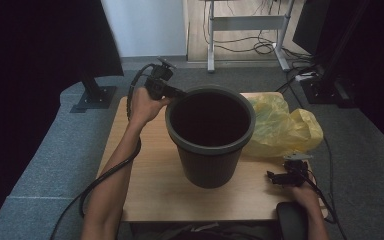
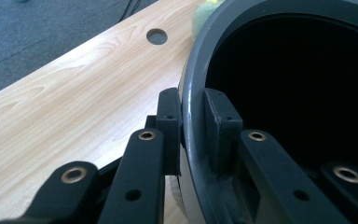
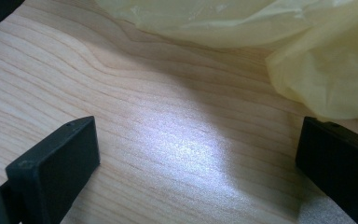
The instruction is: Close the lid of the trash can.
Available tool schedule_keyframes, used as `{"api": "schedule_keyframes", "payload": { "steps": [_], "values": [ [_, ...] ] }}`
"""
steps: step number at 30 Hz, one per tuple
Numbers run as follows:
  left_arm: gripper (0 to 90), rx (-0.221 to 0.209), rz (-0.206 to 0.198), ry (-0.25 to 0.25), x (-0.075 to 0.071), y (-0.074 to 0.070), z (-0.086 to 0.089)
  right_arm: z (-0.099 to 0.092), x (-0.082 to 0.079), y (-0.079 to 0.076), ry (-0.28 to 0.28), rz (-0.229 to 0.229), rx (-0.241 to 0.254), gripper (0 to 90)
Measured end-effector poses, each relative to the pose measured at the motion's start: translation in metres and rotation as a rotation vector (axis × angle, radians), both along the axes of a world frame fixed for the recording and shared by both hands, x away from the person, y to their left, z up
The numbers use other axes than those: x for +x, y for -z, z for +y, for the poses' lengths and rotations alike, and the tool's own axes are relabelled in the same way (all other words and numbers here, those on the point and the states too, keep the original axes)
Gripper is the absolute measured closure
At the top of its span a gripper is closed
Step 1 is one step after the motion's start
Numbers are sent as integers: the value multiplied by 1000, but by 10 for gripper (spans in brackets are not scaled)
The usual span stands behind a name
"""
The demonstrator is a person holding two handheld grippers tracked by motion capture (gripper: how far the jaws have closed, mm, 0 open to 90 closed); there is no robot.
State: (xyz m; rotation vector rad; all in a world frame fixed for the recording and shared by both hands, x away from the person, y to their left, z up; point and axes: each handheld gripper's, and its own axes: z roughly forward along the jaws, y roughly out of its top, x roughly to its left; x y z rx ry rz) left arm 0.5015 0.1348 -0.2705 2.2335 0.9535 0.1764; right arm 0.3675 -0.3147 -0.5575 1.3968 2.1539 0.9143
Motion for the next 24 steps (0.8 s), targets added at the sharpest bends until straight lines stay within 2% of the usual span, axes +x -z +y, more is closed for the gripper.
{"api": "schedule_keyframes", "payload": {
  "steps": [6, 12, 13, 15, 17, 20, 22, 24],
  "values": [
    [765, 14, -16, 0, -3, 2, -1, 0, 0, 0, -1, 0, 0, 0],
    [731, 1, -11, 10, -3, 5, 2, 0, 0, 0, -2, 0, 0, 0],
    [645, -14, -26, 16, -3, 5, 3, 0, 0, 0, -2, 0, 0, 0],
    [544, -25, -39, 23, -4, 4, 4, 0, 0, 0, -2, 0, 0, 0],
    [464, -36, -80, 21, -6, 2, 7, 0, 0, 0, -2, 0, 0, 0],
    [349, -41, -95, 31, -6, 1, 11, 0, 0, 0, -2, 0, 0, 0],
    [264, -47, -107, 19, -7, 0, 16, 0, 0, 0, -1, 0, 0, 0],
    [227, -55, -119, 4, -7, -2, 21, 0, 0, 0, -1, -1, 0, 0]
  ]
}}
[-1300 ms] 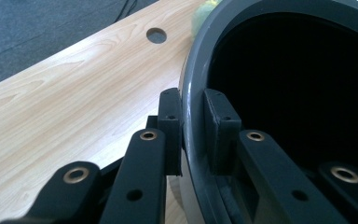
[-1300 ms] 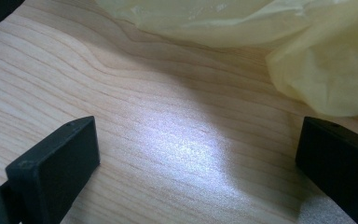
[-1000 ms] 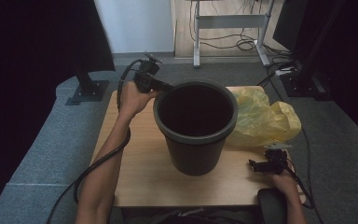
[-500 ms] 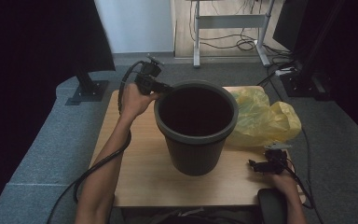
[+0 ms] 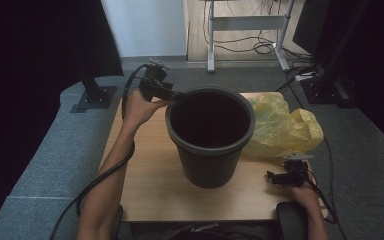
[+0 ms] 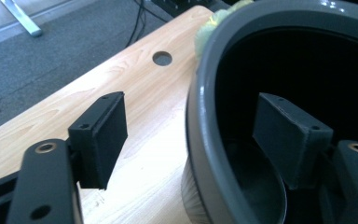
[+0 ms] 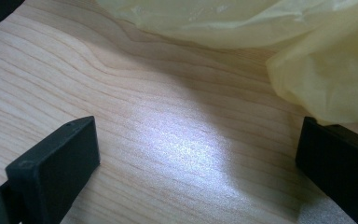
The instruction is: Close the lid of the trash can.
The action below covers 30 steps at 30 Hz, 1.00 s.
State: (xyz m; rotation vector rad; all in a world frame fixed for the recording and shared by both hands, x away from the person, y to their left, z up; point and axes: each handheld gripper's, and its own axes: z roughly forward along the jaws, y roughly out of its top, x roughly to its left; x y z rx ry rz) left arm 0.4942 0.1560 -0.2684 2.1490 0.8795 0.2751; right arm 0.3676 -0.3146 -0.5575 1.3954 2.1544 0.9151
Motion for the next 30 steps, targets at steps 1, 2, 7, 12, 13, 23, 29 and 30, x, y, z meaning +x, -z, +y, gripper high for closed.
{"api": "schedule_keyframes", "payload": {
  "steps": [1, 2, 7, 12, 13, 23, 29, 30],
  "values": [
    [190, -4, -5, -9, 0, -1, 3, 0, 0, 0, 0, 0, 0, 0],
    [184, -11, -7, -11, -1, -2, 6, 0, 0, 0, 0, 0, 0, 0],
    [143, -6, -13, -24, -3, -5, 20, 0, 0, 0, 0, 0, 0, 0],
    [133, 12, -32, -37, -7, -5, 36, 0, 0, 0, 0, 0, 0, 0],
    [131, -1, -32, -43, -7, -5, 40, 0, 0, 0, 0, 0, 0, 0],
    [65, 10, -57, -104, -13, 7, 83, 0, 0, 0, 0, 0, -1, 0],
    [0, 14, -54, -129, -16, 23, 100, 0, 0, 0, -1, -1, -2, 0],
    [0, 8, -52, -133, -16, 26, 102, 0, 0, 0, -1, -1, -2, 0]
  ]
}}
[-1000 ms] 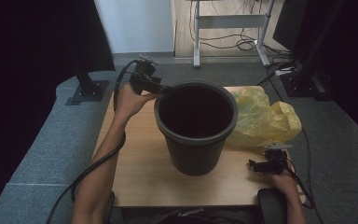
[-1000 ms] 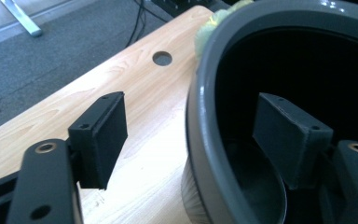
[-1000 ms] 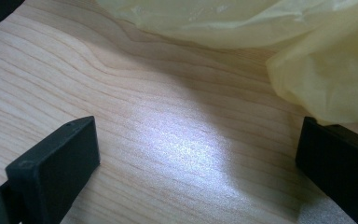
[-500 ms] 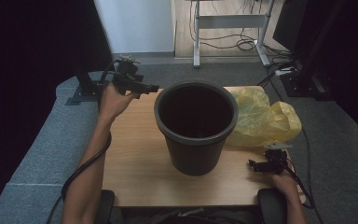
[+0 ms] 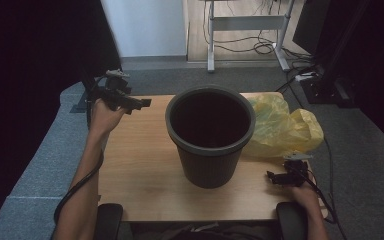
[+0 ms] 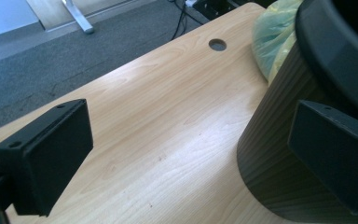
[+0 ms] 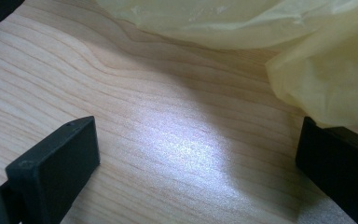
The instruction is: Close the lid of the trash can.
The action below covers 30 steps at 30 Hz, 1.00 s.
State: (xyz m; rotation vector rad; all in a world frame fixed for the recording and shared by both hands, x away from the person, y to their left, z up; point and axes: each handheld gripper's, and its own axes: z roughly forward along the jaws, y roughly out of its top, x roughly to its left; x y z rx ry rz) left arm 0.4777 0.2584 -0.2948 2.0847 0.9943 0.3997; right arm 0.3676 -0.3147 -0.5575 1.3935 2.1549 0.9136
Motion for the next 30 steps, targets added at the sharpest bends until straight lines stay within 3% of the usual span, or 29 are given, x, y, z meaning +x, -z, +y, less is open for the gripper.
{"api": "schedule_keyframes", "payload": {
  "steps": [6, 18, 23, 30],
  "values": [
    [0, -13, 6, -23, -3, 18, 11, 0, 0, 0, -1, -1, -1, 0],
    [0, 20, 8, -73, -9, 56, 23, 0, 0, 0, -1, -1, -1, 0],
    [0, 12, 15, -76, -12, 73, 27, 0, 0, 0, -1, -1, -1, 0],
    [0, 37, 23, -90, -17, 97, 27, 0, 0, 0, -1, -1, -1, 0]
  ]
}}
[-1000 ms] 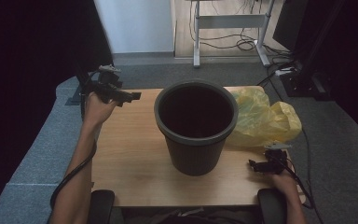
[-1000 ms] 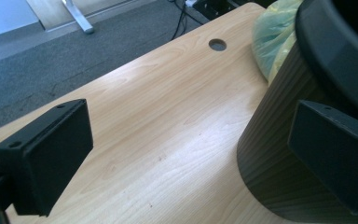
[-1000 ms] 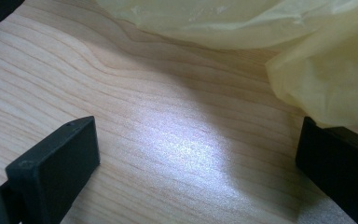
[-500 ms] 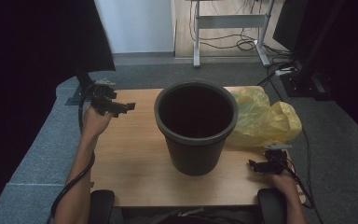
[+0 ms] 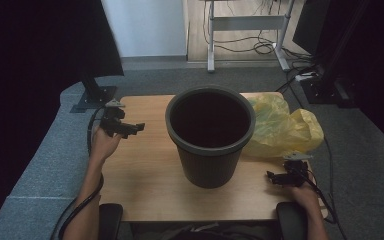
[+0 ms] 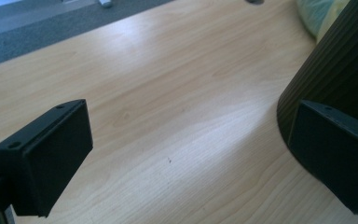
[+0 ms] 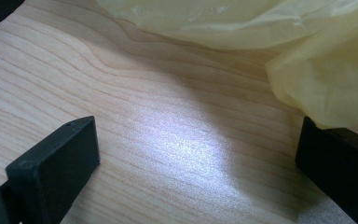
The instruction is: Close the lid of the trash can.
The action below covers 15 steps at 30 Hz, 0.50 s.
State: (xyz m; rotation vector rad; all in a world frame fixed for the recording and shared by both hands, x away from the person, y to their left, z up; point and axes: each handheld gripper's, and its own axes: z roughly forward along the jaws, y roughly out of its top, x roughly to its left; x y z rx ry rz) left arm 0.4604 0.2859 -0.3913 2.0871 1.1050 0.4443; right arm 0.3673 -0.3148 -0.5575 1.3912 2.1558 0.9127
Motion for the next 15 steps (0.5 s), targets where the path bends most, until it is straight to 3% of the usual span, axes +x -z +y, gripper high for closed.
{"api": "schedule_keyframes", "payload": {
  "steps": [7, 15],
  "values": [
    [0, 7, 21, 6, -7, 24, 0, 0, 0, 0, 0, 0, 0, 0],
    [0, -27, 41, 5, -15, 50, 4, 0, 0, 0, -1, 0, -1, 0]
  ]
}}
